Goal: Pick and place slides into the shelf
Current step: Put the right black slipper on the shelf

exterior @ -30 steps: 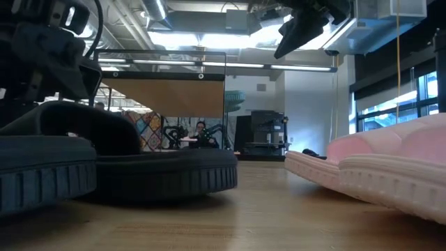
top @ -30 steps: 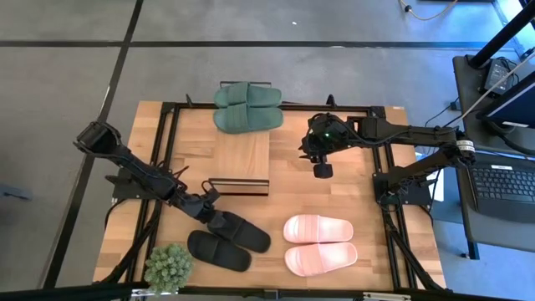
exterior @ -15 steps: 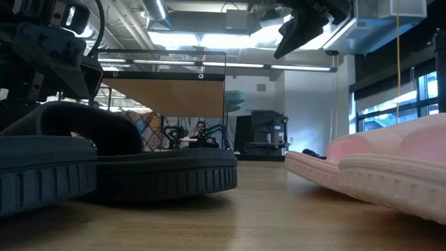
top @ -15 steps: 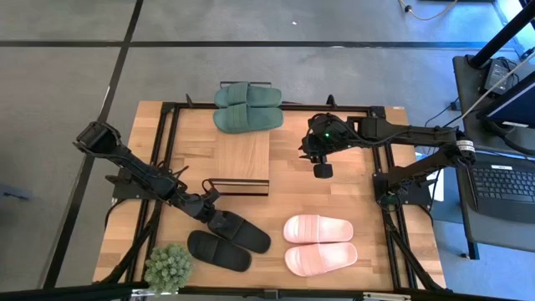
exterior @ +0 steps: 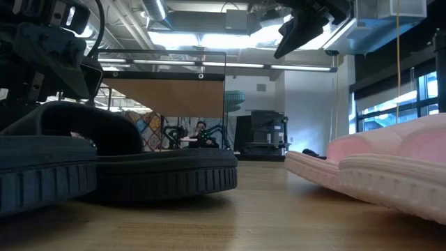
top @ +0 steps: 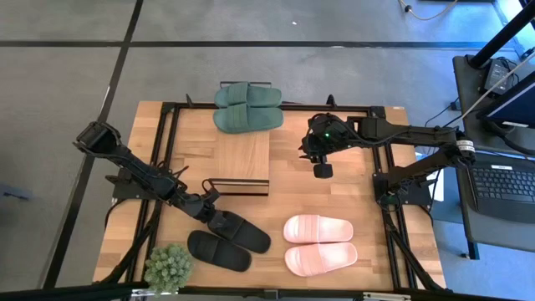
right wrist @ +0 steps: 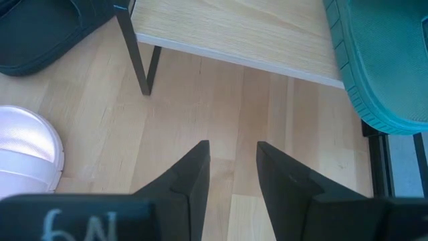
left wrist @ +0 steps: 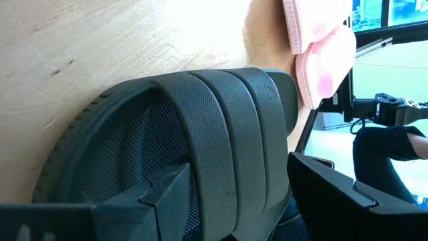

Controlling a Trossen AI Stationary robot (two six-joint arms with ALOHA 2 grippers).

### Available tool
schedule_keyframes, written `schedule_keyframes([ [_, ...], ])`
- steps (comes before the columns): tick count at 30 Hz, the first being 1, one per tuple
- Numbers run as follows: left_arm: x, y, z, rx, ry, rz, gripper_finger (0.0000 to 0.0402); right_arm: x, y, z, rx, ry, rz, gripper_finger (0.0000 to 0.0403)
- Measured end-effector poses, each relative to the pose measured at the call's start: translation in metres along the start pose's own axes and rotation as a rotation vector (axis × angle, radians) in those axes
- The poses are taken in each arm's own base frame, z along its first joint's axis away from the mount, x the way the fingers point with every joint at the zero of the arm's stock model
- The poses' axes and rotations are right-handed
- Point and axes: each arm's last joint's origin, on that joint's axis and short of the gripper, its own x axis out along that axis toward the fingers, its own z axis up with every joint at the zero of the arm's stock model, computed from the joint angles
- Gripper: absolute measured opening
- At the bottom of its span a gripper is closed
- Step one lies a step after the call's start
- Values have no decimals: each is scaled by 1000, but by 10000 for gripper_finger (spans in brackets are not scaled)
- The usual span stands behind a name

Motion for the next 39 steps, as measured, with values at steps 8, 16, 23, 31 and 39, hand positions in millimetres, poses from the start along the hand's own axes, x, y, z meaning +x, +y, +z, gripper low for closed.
schedule_keyframes([
  [8,0,0,0,-6,2,0,228,0,0,0,0,0,0,125],
  [16,0,0,0,-7,2,-1,228,0,0,0,0,0,0,125],
  [23,0,0,0,-9,21,-2,228,0,0,0,0,0,0,125],
  [31,0,0,-1,-110,28,5,215,0,0,0,-5,0,0,125],
  [39,0,1,-1,-111,28,7,157,0,0,0,-12,0,0,125],
])
